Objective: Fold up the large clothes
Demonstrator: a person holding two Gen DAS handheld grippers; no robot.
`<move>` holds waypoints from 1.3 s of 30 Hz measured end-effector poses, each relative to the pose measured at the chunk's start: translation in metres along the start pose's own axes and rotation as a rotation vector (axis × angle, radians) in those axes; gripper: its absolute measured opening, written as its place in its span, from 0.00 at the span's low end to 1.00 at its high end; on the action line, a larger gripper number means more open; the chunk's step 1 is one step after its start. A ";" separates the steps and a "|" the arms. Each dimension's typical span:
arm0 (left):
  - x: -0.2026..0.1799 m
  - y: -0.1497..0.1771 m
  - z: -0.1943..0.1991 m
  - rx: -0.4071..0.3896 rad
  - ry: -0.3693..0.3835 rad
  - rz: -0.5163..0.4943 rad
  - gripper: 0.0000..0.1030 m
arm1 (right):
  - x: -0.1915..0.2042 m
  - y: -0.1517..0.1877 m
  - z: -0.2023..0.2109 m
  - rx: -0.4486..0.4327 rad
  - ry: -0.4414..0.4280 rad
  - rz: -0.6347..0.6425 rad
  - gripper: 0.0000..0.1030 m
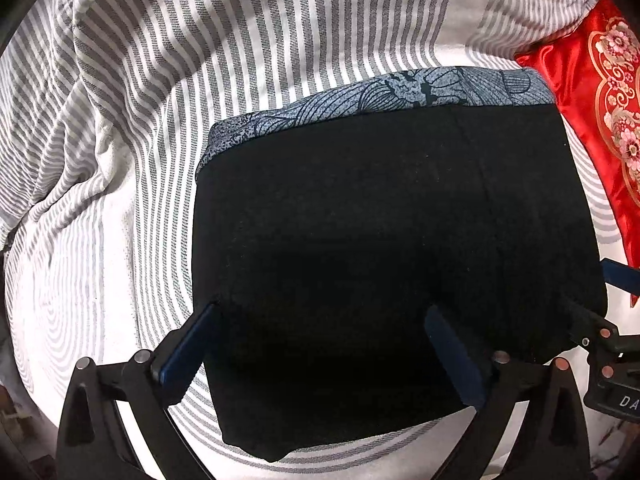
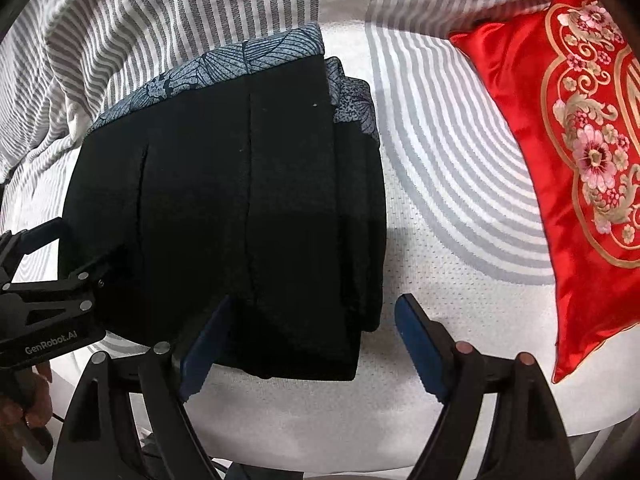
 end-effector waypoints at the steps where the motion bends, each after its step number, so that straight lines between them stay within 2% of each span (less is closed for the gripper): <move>1: 0.000 0.000 -0.001 0.001 -0.003 -0.004 0.99 | 0.000 0.000 0.000 0.001 0.003 0.000 0.82; 13: -0.002 -0.005 -0.008 0.026 -0.026 -0.002 0.99 | 0.009 0.000 -0.005 -0.003 0.052 0.021 0.88; 20: 0.001 -0.008 -0.009 0.046 -0.014 0.005 0.99 | 0.017 0.006 0.017 -0.015 0.062 0.041 0.89; 29: 0.000 -0.004 -0.007 0.024 -0.016 0.005 0.99 | 0.014 0.016 0.036 -0.049 0.083 0.024 0.89; 34: 0.000 -0.004 -0.008 0.037 -0.016 0.006 0.99 | 0.010 0.008 0.018 -0.005 0.153 0.030 0.89; 39: 0.000 -0.005 -0.009 0.048 -0.015 0.001 0.99 | 0.012 0.008 0.011 0.017 0.148 0.057 0.89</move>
Point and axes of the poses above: each gripper's, at about its wrist camera, not at the fingertips, and z roughly against the way its jaws point, x to its left, y to its underside, the point moved 4 cm from there along -z, roughly the way its jaws point, and after that the axes turned 1 degree about x, right-handed, at the moved point
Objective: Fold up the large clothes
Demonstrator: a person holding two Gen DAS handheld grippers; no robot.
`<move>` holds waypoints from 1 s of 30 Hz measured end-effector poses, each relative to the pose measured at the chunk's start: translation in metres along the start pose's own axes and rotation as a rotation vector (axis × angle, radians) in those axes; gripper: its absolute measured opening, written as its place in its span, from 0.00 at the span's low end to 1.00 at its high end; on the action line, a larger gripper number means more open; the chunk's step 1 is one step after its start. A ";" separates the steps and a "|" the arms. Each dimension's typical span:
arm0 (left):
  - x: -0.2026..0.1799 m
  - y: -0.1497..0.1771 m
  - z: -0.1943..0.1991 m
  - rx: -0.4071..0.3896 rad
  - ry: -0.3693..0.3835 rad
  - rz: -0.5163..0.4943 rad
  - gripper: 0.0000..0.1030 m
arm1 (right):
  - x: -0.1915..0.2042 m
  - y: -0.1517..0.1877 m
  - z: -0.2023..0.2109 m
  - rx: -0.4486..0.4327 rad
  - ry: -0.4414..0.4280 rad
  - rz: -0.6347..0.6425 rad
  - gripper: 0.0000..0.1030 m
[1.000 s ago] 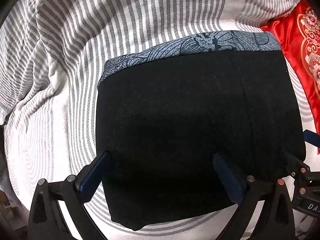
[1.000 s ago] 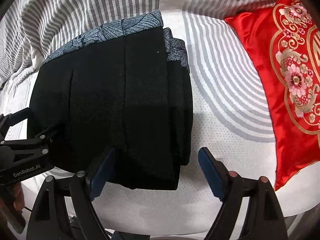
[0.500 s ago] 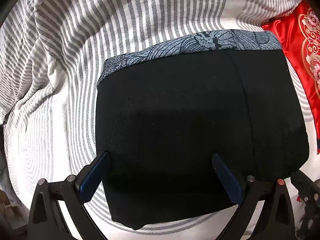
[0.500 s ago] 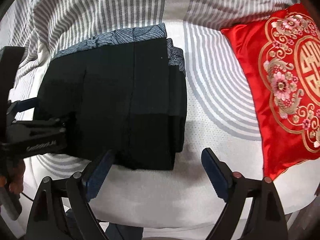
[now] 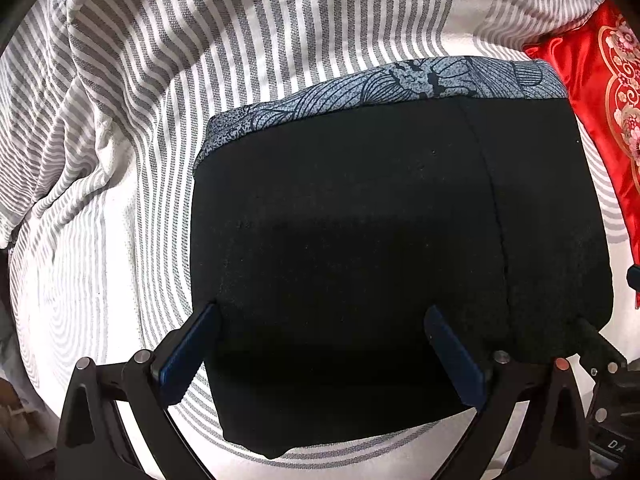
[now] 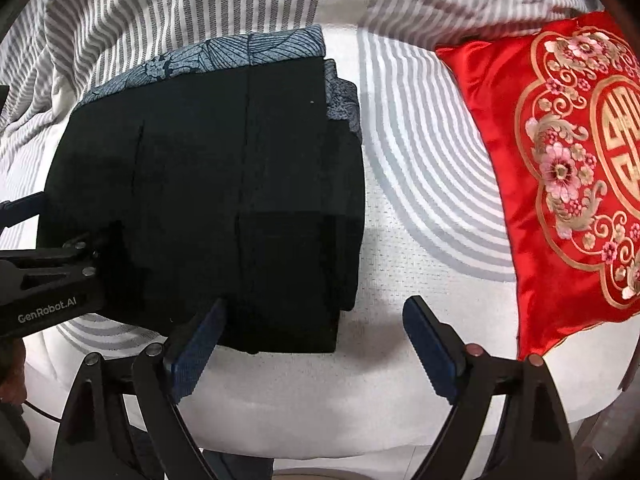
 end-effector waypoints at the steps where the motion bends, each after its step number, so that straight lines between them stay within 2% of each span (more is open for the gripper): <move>1: 0.000 0.000 0.000 0.002 0.002 -0.001 0.99 | 0.000 0.000 0.002 0.004 -0.005 0.005 0.89; 8: 0.011 0.002 0.014 0.040 0.007 0.022 0.99 | -0.008 0.018 0.012 0.040 -0.033 0.000 0.89; 16: 0.023 0.034 0.062 0.001 -0.004 -0.002 0.99 | -0.020 0.046 0.034 0.070 -0.109 -0.077 0.89; 25: 0.033 0.055 0.118 -0.037 -0.007 0.067 0.99 | -0.008 0.039 0.080 0.008 -0.199 -0.098 0.89; 30: 0.035 0.062 0.139 -0.049 -0.001 0.111 0.99 | -0.006 0.027 0.099 -0.032 -0.193 -0.083 0.99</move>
Point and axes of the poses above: each gripper's, at about its wrist camera, not at the fingertips, and z roughly against the way its jaws point, x to its left, y to its underside, the point moved 4 cm from there along -z, roughly the way its jaws point, and after that the axes turned 1 degree about x, right-handed, at the moved point
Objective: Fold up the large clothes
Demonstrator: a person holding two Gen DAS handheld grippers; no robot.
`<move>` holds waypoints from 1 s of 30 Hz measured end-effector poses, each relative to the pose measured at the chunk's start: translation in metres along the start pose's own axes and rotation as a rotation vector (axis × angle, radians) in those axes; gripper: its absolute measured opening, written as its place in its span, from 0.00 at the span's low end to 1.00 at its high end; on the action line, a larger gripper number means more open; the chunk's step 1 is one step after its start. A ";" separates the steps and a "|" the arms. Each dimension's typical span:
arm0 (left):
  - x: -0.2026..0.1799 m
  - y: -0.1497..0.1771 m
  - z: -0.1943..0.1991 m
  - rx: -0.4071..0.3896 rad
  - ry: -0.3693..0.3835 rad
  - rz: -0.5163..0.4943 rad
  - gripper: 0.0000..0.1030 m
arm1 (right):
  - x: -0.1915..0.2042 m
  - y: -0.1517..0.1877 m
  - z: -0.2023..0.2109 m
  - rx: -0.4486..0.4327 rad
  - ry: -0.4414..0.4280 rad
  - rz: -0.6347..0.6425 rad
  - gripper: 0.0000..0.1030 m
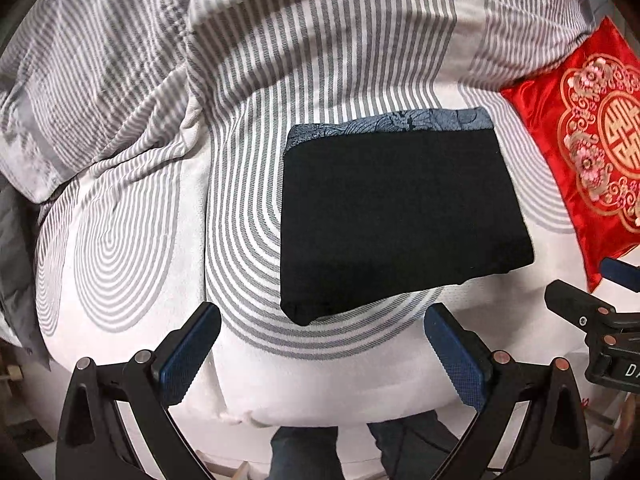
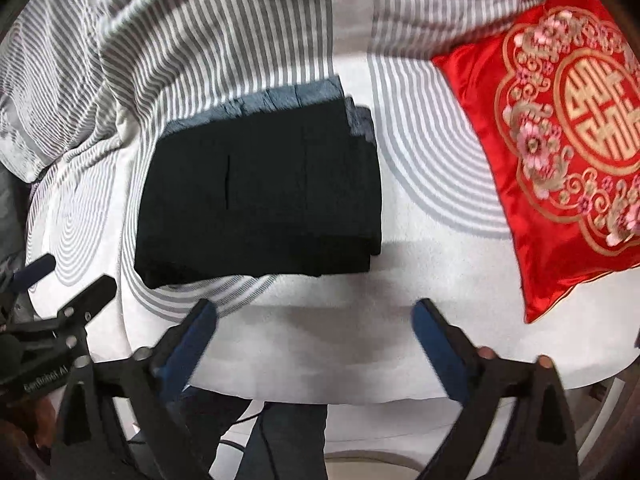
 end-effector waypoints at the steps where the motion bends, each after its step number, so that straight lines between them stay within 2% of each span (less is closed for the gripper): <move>1: -0.001 -0.002 0.000 -0.002 0.000 0.005 0.99 | 0.002 -0.001 0.005 -0.012 -0.003 0.002 0.99; 30: -0.006 0.005 0.013 -0.004 0.009 0.018 0.99 | 0.019 -0.003 0.024 -0.033 -0.005 0.019 0.99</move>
Point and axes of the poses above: each gripper's, at about its wrist camera, not at the fingertips, and z roughly against the way its jaws point, x to its left, y to its underside, the point moved 4 cm from there along -z, roughly the way its jaws point, and after that the axes turned 1 degree about x, right-handed, at the moved point
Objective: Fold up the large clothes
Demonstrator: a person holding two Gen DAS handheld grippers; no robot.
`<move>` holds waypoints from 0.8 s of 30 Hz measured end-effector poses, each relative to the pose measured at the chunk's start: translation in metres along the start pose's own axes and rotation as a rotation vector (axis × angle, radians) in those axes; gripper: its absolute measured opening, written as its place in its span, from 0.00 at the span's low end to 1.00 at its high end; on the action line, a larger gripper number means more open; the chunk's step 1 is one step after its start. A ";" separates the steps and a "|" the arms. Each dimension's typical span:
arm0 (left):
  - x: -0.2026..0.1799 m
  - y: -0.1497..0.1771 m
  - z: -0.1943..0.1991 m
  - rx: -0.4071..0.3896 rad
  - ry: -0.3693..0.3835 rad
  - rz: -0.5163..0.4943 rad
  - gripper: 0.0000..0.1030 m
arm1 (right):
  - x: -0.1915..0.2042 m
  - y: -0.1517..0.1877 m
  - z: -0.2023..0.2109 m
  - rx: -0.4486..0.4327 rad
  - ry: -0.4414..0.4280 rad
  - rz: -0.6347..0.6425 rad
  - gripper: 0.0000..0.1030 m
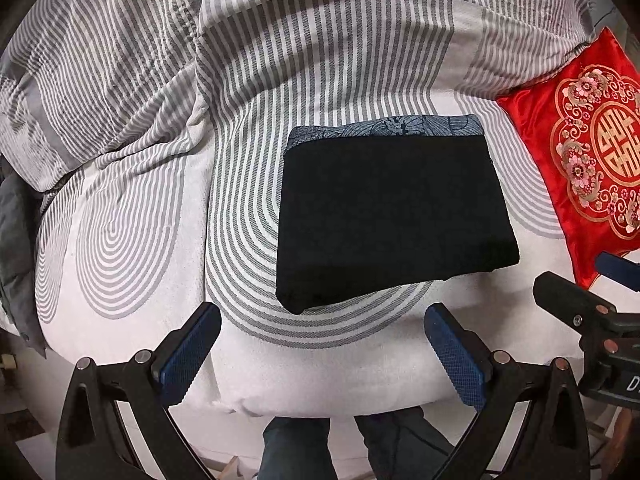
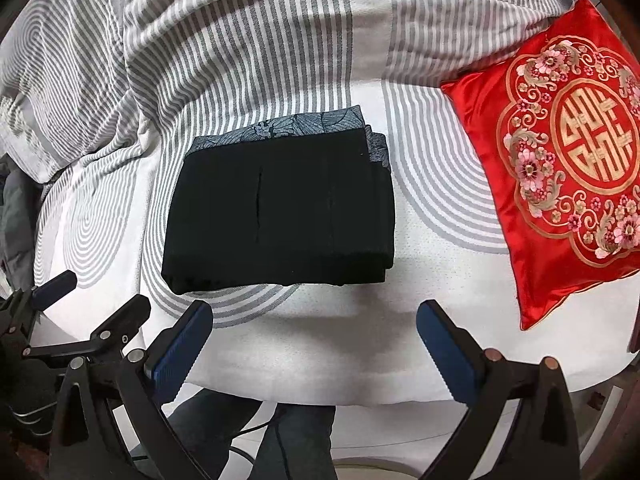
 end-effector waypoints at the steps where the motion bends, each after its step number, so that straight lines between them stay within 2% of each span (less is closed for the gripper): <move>1: 0.000 0.001 0.000 0.001 0.001 -0.003 0.99 | 0.000 0.000 0.000 0.000 0.002 0.000 0.99; 24: -0.001 0.004 0.003 -0.003 0.000 -0.013 0.99 | 0.002 0.004 0.002 -0.003 0.009 0.002 0.99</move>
Point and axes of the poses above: each gripper's, at about its wrist camera, not at the fingertips, and z roughly against the way its jaws point, x to its left, y to its underside, the point moved 4 cm from there along -z, roughly the way its jaws point, and after that the axes turned 1 degree about x, right-handed, at the moved point
